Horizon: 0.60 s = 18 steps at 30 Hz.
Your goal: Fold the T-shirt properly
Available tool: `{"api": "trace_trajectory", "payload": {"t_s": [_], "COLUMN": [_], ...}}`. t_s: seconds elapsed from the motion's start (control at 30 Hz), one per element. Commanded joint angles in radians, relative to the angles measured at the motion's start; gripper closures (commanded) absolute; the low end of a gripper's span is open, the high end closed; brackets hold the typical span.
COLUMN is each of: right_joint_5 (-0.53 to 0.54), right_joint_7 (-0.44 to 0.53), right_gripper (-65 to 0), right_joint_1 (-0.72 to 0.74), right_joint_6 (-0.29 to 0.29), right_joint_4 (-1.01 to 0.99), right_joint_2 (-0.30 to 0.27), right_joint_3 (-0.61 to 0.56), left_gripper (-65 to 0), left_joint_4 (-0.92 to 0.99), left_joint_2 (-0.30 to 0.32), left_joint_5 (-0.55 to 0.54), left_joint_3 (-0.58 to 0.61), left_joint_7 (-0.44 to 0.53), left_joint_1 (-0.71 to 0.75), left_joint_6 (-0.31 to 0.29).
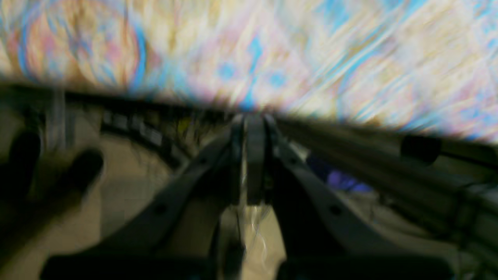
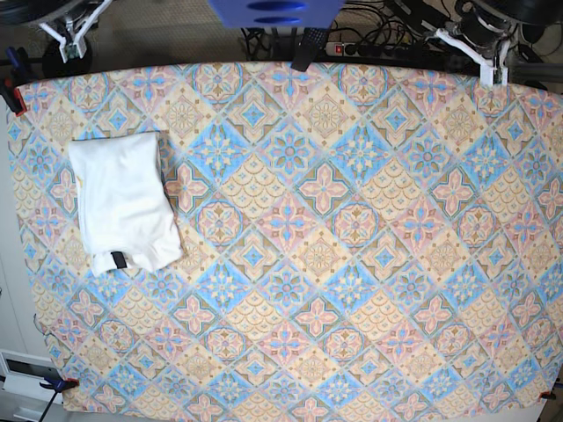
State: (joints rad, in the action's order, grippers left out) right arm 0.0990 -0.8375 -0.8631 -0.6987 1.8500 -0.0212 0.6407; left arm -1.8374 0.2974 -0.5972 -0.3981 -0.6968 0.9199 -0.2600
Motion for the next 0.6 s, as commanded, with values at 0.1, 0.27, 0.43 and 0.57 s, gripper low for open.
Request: {"api": "trace_trajectory", "payload": {"t_s": [0.1, 0.27, 0.43, 0.57], "right_joint_5": [-0.011, -0.114, -0.186, -0.209], "right_joint_7": [0.105, 0.277, 0.465, 0.640], "right_gripper": [-3.4, -3.4, -3.4, -3.4], "right_joint_1": [-0.014, 0.023, 0.155, 0.259], "right_joint_6": [0.001, 0.001, 0.001, 0.001], "right_joint_4": [-0.174, -0.513, -0.875, -1.137], "right_joint_2": [0.027, 0.022, 0.020, -0.023], "right_joint_3": [0.005, -0.035, -0.035, -0.040], "left_gripper": [-0.6, -0.6, -0.6, -0.6], "left_joint_4": [0.138, 0.410, 0.717, 0.948], "left_joint_2": [0.013, 0.049, 0.066, 0.062], "left_joint_5": [0.062, 0.141, 0.155, 0.155], "left_joint_3": [0.038, 0.175, 0.359, 0.505], "left_joint_7": [0.038, 0.240, 0.319, 0.451], "left_joint_1": [-0.023, -0.077, -0.223, -0.350], "left_joint_6": [-0.003, -0.003, -0.003, 0.000]}}
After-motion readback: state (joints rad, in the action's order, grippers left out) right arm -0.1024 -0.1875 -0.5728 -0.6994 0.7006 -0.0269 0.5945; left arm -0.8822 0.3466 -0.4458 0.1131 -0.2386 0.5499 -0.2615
